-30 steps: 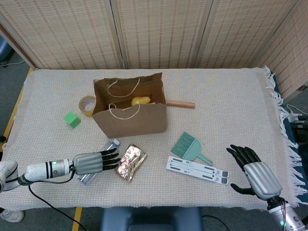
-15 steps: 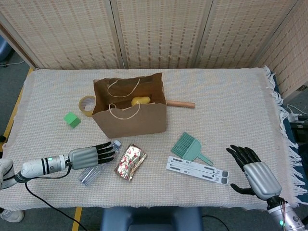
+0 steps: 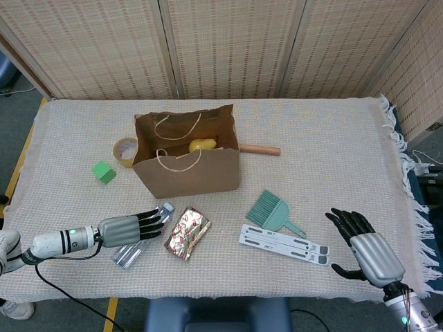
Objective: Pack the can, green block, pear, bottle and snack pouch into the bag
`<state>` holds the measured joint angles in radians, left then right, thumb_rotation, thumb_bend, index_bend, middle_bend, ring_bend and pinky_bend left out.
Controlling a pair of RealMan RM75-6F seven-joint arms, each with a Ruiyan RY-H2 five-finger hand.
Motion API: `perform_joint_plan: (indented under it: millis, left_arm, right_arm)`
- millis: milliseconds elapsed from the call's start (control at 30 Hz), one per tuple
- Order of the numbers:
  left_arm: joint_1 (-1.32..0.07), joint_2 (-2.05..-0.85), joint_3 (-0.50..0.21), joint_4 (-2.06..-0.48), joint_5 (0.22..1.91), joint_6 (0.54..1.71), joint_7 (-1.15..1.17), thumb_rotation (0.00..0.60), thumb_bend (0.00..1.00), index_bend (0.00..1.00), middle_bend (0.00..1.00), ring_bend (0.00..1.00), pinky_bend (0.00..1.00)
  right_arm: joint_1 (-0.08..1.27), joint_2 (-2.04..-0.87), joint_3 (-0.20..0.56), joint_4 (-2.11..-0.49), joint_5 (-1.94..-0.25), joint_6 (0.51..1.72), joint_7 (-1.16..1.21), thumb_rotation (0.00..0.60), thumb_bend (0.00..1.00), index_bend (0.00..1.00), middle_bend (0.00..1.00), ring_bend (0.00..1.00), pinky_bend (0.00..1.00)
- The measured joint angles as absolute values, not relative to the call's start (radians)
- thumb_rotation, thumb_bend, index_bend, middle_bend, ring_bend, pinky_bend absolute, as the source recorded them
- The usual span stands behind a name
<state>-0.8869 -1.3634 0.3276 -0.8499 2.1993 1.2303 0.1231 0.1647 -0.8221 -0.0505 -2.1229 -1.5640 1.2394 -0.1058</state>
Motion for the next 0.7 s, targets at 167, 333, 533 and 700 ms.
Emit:
perform_joint_plan:
  millis: [167, 333, 533, 700]
  left_arm:
    - [-0.873, -1.393, 0.353, -0.808, 2.205, 1.230, 0.120, 0.600, 0.37, 0.00, 0.00, 0.00, 0.05]
    - [-0.871, -1.404, 0.379, -0.773, 2.217, 1.244, 0.106, 0.600, 0.38, 0.00, 0.00, 0.00, 0.05]
    - [-0.866, -1.412, 0.413, -0.745, 2.227, 1.237, 0.096, 0.600, 0.38, 0.00, 0.00, 0.00, 0.08]
    - [-0.866, -1.419, 0.437, -0.737, 2.239, 1.242, 0.081, 0.600, 0.49, 0.26, 0.27, 0.27, 0.47]
  right_arm:
    - [0.167, -0.825, -0.049, -2.126, -1.555, 1.235, -0.111, 0.600, 0.10, 0.00, 0.00, 0.00, 0.00]
    - [0.170, -0.826, -0.048, -2.128, -1.549, 1.231, -0.112, 0.600, 0.10, 0.00, 0.00, 0.00, 0.00]
    - [0.171, -0.825, -0.048, -2.130, -1.548, 1.229, -0.110, 0.600, 0.10, 0.00, 0.00, 0.00, 0.00]
    - [0.170, -0.825, -0.049, -2.131, -1.551, 1.232, -0.107, 0.600, 0.10, 0.00, 0.00, 0.00, 0.00]
